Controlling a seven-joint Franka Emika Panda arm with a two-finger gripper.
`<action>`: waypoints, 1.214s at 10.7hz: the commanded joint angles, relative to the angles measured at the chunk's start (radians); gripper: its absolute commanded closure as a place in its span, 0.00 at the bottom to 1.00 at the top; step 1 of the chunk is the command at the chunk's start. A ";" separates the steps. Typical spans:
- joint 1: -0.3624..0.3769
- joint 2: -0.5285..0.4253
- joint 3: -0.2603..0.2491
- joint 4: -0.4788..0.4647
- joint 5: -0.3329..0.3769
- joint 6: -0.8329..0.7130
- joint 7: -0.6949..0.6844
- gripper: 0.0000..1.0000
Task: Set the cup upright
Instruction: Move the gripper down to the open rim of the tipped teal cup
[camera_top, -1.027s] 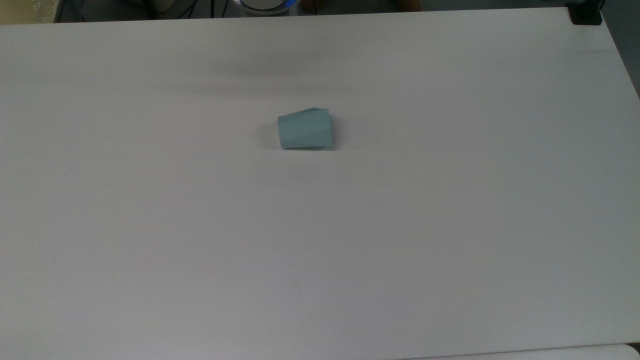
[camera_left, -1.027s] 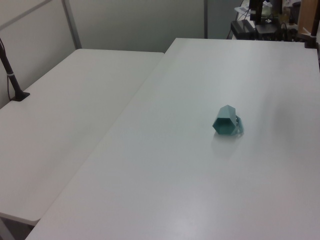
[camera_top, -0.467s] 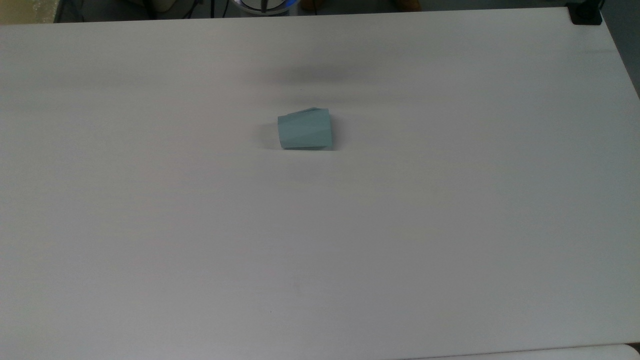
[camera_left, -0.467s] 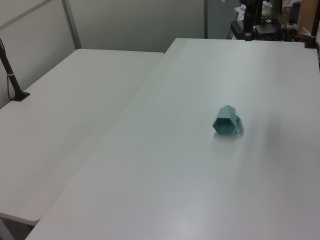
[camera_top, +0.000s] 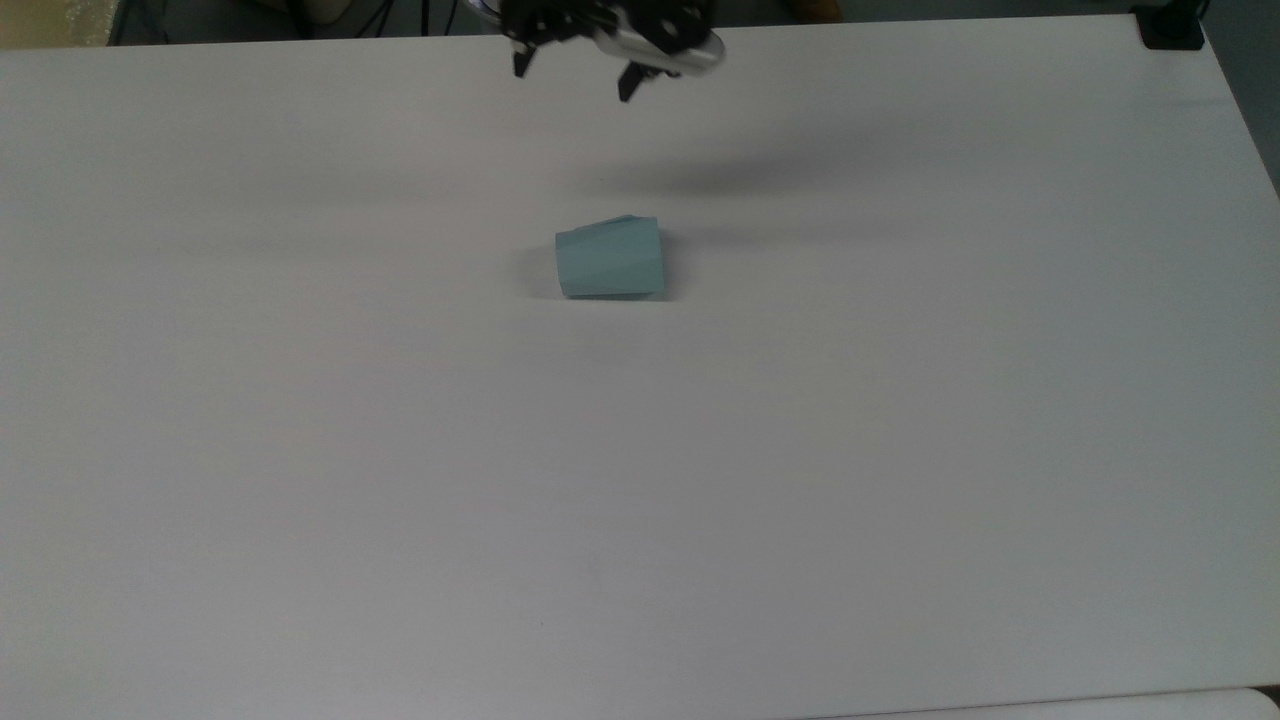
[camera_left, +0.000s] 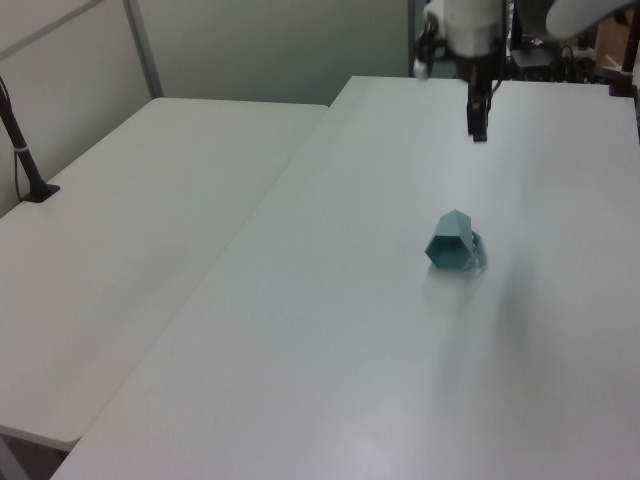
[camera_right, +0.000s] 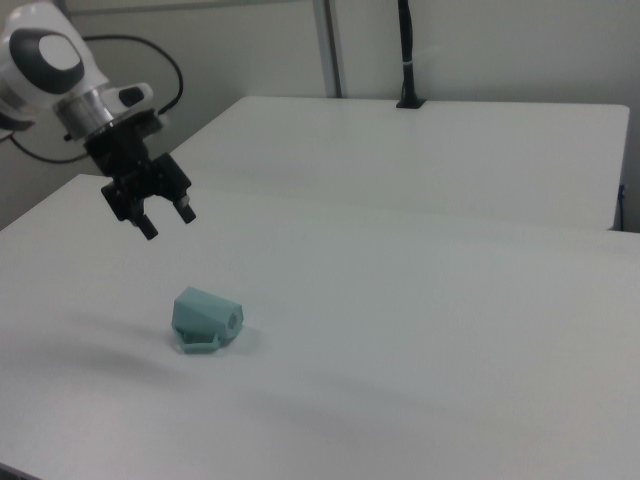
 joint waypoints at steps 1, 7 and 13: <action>0.113 0.102 -0.013 0.020 -0.073 -0.002 0.118 0.00; 0.239 0.262 -0.012 0.017 -0.264 0.053 0.367 0.00; 0.273 0.391 -0.015 0.015 -0.381 0.111 0.447 0.00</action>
